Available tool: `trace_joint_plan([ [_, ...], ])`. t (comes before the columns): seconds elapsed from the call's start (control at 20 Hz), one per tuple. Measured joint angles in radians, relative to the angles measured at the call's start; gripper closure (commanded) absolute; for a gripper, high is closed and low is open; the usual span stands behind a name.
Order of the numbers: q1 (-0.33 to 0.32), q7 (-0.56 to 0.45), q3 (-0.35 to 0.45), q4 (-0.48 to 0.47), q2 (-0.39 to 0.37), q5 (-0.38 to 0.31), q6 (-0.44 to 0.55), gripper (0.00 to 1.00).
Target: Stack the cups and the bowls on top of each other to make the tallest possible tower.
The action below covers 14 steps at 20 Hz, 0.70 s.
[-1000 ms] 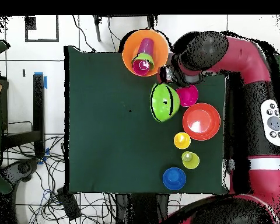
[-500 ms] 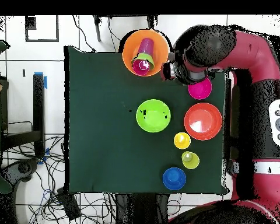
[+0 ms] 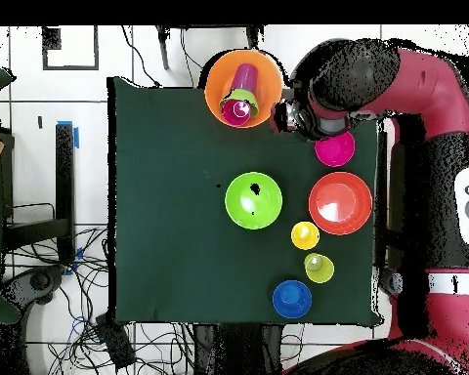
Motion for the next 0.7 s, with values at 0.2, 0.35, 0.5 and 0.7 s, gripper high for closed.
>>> trace_joint_plan([
  [0.2,0.000,0.000,0.000,0.000,0.002,0.000,-0.002,0.00],
  [0.35,0.000,0.000,0.000,0.001,0.004,0.000,-0.022,0.00],
  [0.5,-0.004,0.000,0.000,0.023,-0.003,0.000,-0.073,0.00],
  [0.7,-0.019,0.000,0.000,0.096,-0.034,0.002,-0.158,0.00],
])
